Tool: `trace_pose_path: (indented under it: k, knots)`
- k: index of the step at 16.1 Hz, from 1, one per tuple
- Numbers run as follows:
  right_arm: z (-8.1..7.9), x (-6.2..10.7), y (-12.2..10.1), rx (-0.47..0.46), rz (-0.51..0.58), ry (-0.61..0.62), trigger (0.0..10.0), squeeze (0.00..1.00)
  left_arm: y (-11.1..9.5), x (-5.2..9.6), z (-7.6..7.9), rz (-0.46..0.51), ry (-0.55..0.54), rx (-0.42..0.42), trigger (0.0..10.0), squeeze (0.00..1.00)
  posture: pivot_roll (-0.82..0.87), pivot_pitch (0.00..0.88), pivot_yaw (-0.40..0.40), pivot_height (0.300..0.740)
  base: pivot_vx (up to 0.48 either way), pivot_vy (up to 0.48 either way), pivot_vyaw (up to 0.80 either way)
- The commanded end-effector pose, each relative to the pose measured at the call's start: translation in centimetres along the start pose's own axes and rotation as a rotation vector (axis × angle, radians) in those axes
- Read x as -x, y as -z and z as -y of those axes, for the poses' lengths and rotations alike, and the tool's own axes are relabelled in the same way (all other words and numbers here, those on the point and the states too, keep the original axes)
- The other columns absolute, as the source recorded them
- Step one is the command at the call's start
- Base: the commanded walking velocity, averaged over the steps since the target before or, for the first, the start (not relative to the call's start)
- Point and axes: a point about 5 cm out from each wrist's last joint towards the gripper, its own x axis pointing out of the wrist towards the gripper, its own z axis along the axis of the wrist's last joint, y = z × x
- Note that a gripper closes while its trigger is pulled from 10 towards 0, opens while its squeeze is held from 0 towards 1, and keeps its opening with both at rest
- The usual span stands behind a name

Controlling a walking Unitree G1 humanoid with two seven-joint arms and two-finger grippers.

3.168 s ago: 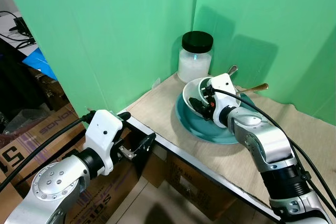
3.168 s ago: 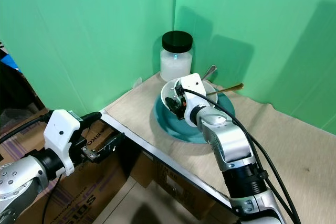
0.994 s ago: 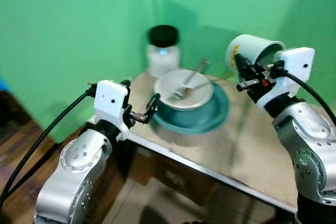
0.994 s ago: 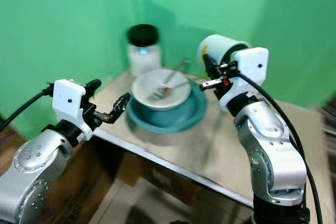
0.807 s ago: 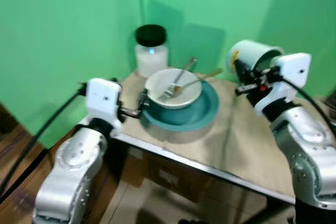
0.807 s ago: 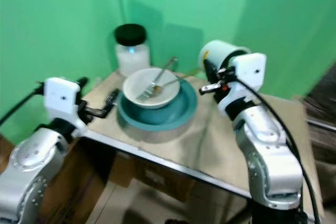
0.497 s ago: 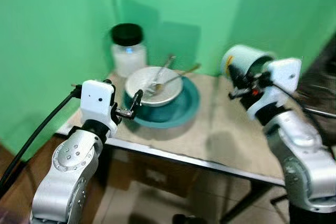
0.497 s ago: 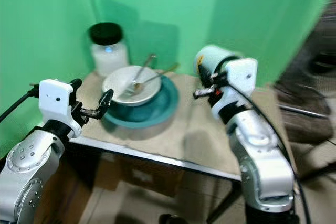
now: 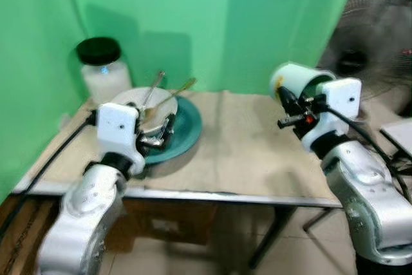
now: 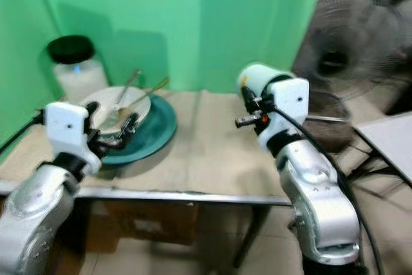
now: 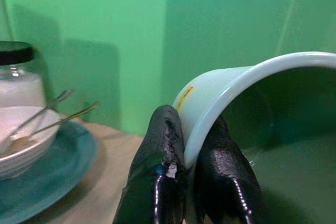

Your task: Setting the table

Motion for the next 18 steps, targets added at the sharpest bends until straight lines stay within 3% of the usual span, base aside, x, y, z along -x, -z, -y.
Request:
trace_pose_path:
  k: [1, 4, 10, 18]
  knots:
    - [0.3, 0.5, 0.0, 0.009, -0.003, 0.022, 10.0, 0.0, -0.1, 0.1, -0.1, 0.005, -0.029, -0.004, 10.0, 0.0, -0.07, 0.0, -0.027, 0.74, 0.0, 0.0, -0.8]
    - [0.5, 0.5, 0.6, 0.004, -0.032, 0.032, 10.0, 0.0, -0.3, 0.3, -0.5, 0.018, -0.076, 0.009, 10.0, 0.0, -0.07, 0.0, -0.04, 0.74, 0.0, 0.0, -0.8]
    - [1.1, 0.4, 1.4, 0.006, -0.075, 0.075, 10.0, 0.0, -0.3, 0.3, -0.2, 0.014, -0.051, -0.029, 10.0, 0.0, -0.06, 0.0, -0.037, 0.74, 0.0, -0.047, -0.8]
    - [2.0, 0.7, 1.6, 0.033, -0.095, 0.161, 10.0, 0.0, -0.2, -0.5, 0.2, 0.011, -0.004, -0.029, 10.0, 0.0, -0.09, 0.0, -0.013, 0.74, 0.0, -0.295, -0.06]
